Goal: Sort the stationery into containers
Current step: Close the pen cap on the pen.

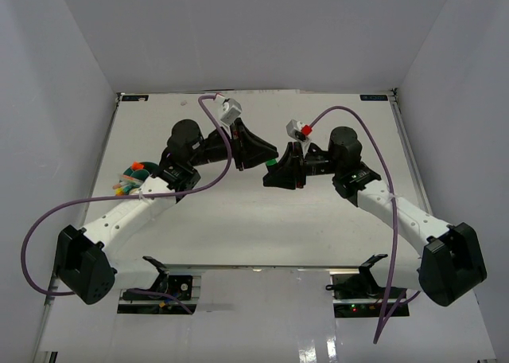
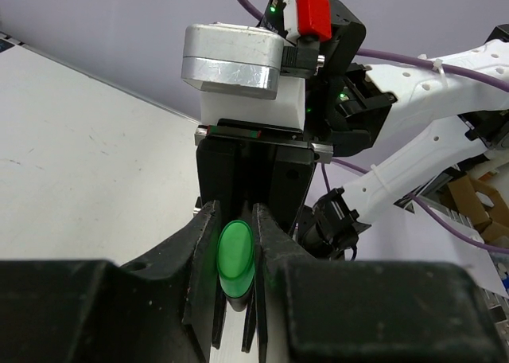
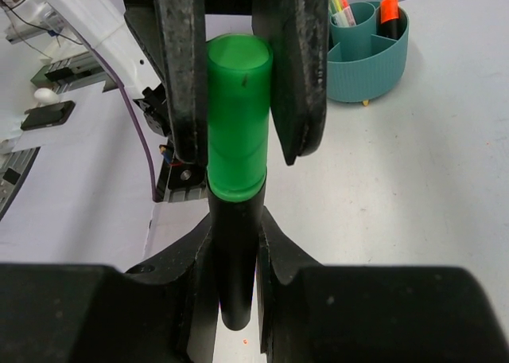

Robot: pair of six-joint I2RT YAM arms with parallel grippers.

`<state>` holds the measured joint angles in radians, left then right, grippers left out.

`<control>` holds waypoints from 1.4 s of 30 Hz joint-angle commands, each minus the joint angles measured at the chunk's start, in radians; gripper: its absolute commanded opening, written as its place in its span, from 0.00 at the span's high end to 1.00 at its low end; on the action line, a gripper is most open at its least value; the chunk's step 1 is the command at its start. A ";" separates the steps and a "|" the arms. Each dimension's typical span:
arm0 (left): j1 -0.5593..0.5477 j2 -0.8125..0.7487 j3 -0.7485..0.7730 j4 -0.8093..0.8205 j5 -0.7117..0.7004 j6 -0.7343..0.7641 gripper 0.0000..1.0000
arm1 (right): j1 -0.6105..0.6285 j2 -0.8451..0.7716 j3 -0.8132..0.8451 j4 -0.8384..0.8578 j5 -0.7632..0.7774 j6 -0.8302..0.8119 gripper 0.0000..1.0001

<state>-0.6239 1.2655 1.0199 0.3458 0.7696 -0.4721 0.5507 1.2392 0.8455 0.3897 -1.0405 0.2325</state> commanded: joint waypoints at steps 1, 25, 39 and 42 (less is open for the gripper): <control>-0.022 -0.017 -0.037 -0.077 0.079 0.000 1.00 | -0.002 0.003 0.107 0.074 0.010 0.010 0.92; -0.080 -0.026 -0.047 -0.241 0.028 0.032 1.00 | -0.031 0.042 0.247 0.090 -0.004 0.010 0.92; -0.080 0.002 -0.057 -0.228 0.088 0.023 1.00 | -0.043 0.052 0.296 0.086 -0.015 0.022 0.92; -0.080 0.000 -0.060 -0.234 0.108 0.024 1.00 | -0.057 0.058 0.317 0.086 -0.027 0.030 0.92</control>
<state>-0.6498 1.2270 1.0241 0.3527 0.6575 -0.4431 0.5228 1.3144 1.0069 0.2832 -1.1599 0.2298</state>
